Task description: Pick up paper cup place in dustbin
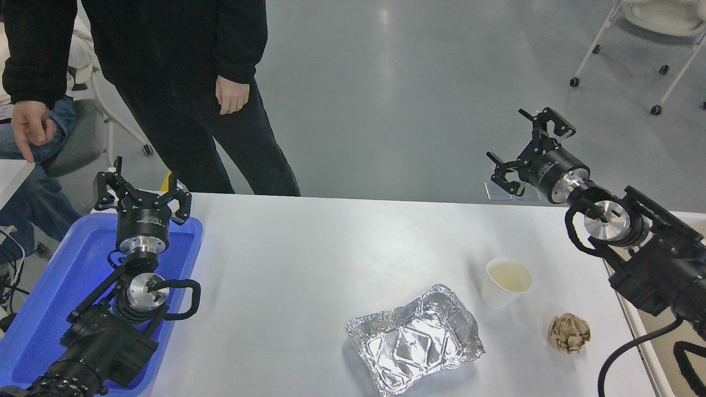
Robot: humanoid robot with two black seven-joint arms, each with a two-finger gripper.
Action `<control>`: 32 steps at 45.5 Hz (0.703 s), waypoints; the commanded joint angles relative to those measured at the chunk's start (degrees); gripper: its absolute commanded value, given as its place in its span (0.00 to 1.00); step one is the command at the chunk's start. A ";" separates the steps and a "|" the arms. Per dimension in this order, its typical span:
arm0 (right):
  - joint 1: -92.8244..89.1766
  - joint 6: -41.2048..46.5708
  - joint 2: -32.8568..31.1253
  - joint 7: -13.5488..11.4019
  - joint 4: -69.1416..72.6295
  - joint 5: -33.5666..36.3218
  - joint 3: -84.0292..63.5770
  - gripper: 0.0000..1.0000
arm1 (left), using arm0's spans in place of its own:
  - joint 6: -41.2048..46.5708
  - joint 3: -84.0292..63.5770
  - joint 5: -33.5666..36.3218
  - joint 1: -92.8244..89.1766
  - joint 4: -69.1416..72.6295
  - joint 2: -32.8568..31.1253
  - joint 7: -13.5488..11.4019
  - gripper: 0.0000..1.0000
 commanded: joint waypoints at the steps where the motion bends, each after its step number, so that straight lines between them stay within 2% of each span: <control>1: 2.71 -4.30 -7.11 -0.69 8.58 -2.25 -6.61 1.00 | 0.00 0.00 0.00 0.00 0.00 0.00 0.00 0.99; 8: 9.56 -4.57 -13.08 -0.78 10.78 -2.25 -17.67 1.00 | 0.00 0.00 0.00 0.00 0.00 0.00 0.00 0.99; 18: 25.72 -4.57 -20.73 -0.69 15.17 -1.99 -41.14 1.00 | 0.00 0.00 0.00 0.00 0.00 0.00 0.00 0.99; 32: 46.03 -4.57 -24.43 -0.69 27.65 -1.99 -66.72 1.00 | 0.00 0.00 0.00 0.00 0.00 0.00 0.00 0.99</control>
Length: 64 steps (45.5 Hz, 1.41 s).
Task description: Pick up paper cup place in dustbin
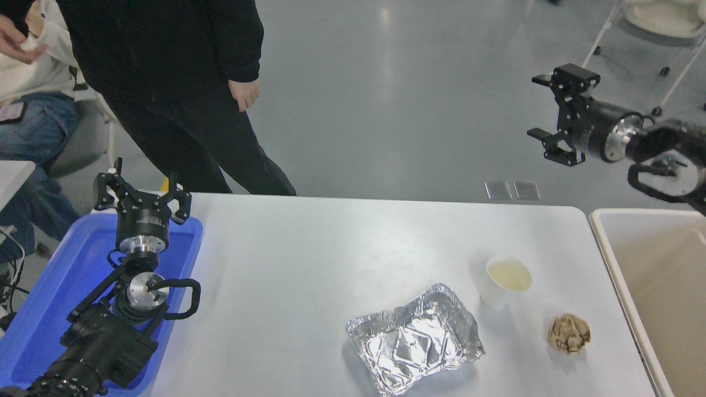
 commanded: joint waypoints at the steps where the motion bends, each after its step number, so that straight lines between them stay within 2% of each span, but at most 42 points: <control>1: 21.01 -0.16 -3.72 0.09 12.76 -0.08 -25.59 1.00 | 0.00 0.00 0.00 0.00 0.00 0.00 0.00 0.99; 9: 34.50 -0.16 -1.18 0.09 21.92 -0.08 -40.14 1.00 | 0.00 0.00 0.00 0.00 0.00 0.00 0.00 0.99; 19: 45.93 -0.16 6.47 0.44 29.49 -0.25 -51.65 1.00 | 0.00 0.00 0.00 0.00 0.00 0.00 0.00 0.99; 35: 53.85 -0.33 24.39 0.71 35.21 -0.08 -55.00 1.00 | 0.00 0.00 0.00 0.00 0.00 0.00 0.00 0.99; 41: 53.23 -0.95 29.06 0.70 34.94 0.19 -55.00 1.00 | 0.00 0.00 0.00 0.00 0.00 0.00 0.00 0.99; 49: 51.04 -0.86 29.42 0.62 34.94 -1.74 -56.49 1.00 | 0.00 0.00 0.00 0.00 0.00 0.00 0.00 0.99; 58: 49.63 -1.04 28.98 0.71 34.85 -14.22 -63.43 1.00 | 0.00 0.00 0.00 0.00 0.00 0.00 0.00 0.99; 64: 48.75 -1.12 27.04 0.71 34.42 -17.74 -65.72 1.00 | 0.00 0.00 0.00 0.00 0.00 0.00 0.00 0.99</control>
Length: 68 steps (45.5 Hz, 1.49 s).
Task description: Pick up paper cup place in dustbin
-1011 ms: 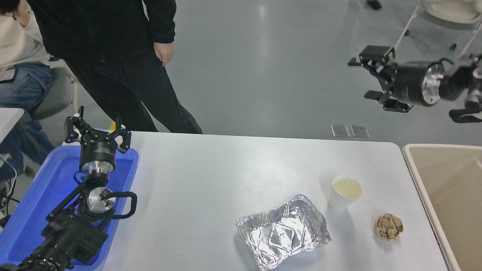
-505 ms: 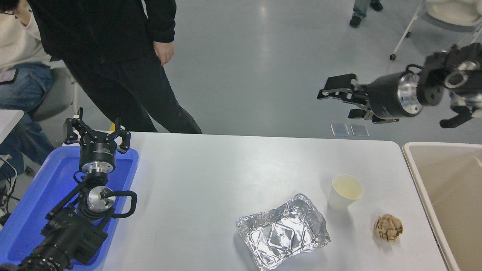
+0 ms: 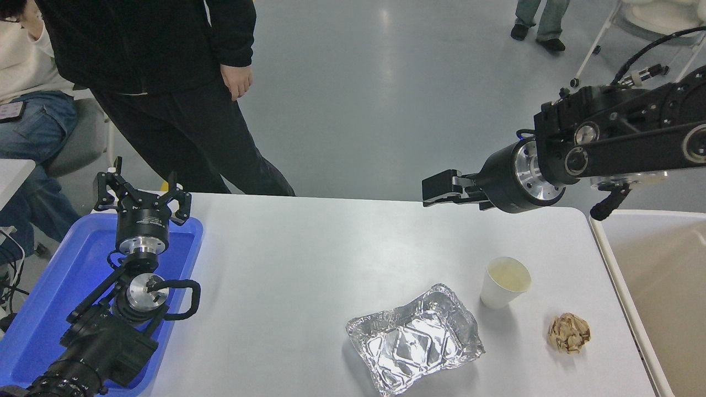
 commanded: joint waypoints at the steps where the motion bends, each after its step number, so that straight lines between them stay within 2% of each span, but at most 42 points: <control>1: -1.61 -0.13 -1.29 -0.01 -0.46 -8.74 -5.26 1.00 | 0.00 -0.01 0.00 0.00 0.00 0.00 0.00 0.99; 7: -3.37 -0.13 -2.17 -0.01 -1.60 -12.34 -7.64 1.00 | 0.00 0.08 0.00 0.00 0.00 0.00 0.00 0.99; 22: -5.66 1.53 -2.26 -1.32 -5.38 -11.21 -7.38 1.00 | 0.00 -0.01 0.00 0.00 0.00 0.00 0.00 0.99; 39: -11.98 4.35 -2.35 -7.04 -10.91 -2.42 -3.78 1.00 | 0.00 -0.01 0.00 0.00 0.00 0.00 0.00 0.99; 46: -16.55 4.52 -2.78 -8.09 -15.83 -0.31 -1.84 1.00 | 0.00 -0.01 0.00 0.00 0.00 0.00 0.00 0.99; 58: -25.51 4.00 -2.26 -7.66 -21.72 -0.74 -0.17 1.00 | 0.00 0.08 0.00 0.00 0.00 0.00 0.00 0.99; 68: -31.84 3.21 -1.99 -7.22 -25.85 -4.17 1.85 1.00 | 0.00 -0.01 0.00 0.00 0.00 0.00 0.00 0.99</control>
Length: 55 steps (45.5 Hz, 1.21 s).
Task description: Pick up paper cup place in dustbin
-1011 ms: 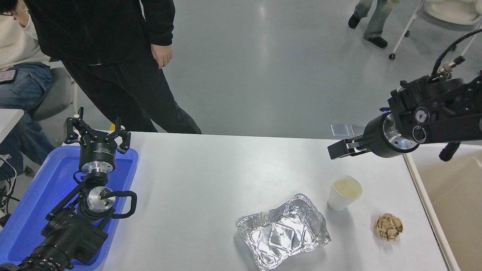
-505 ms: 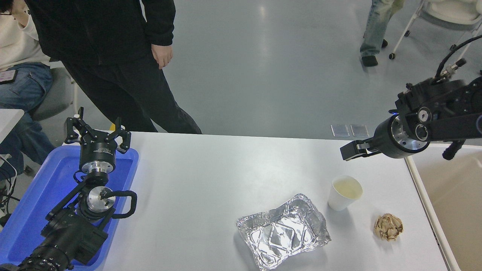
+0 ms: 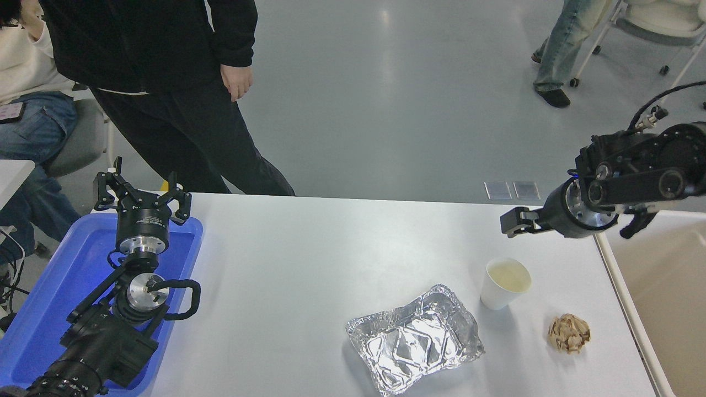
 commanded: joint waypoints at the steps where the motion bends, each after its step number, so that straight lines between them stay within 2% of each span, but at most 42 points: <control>1: -7.49 -0.69 0.25 0.27 -5.18 -2.23 2.03 1.00 | 0.00 0.00 0.00 0.00 0.00 -0.01 0.00 0.99; 16: -12.15 -4.03 -0.10 1.59 -7.11 -7.15 2.55 1.00 | 0.00 0.00 0.00 0.00 0.00 -0.01 0.00 0.99; 40: -17.51 -7.10 0.25 2.21 -10.01 -7.24 4.23 1.00 | 0.00 0.00 0.00 0.00 0.00 -0.01 0.00 0.99; 44: -18.30 -7.37 0.25 2.47 -10.45 -7.24 4.23 0.96 | 0.00 0.08 0.00 0.00 0.00 -0.01 0.00 0.99; 49: -18.66 -7.54 0.34 3.17 -10.54 -7.16 4.23 0.82 | 0.00 0.00 0.00 0.00 0.00 -0.01 0.00 0.99; 51: -19.01 -7.72 0.34 3.26 -10.54 -7.16 4.23 0.74 | 0.00 0.00 0.00 0.00 0.00 -0.01 0.00 0.99; 53: -19.27 -7.81 0.34 3.35 -10.54 -7.16 4.23 0.57 | 0.00 0.00 0.00 0.00 0.00 0.08 0.00 0.99; 55: -19.27 -7.81 0.42 3.44 -10.54 -7.16 4.23 0.50 | 0.00 0.00 0.00 0.00 0.00 -0.01 0.00 0.99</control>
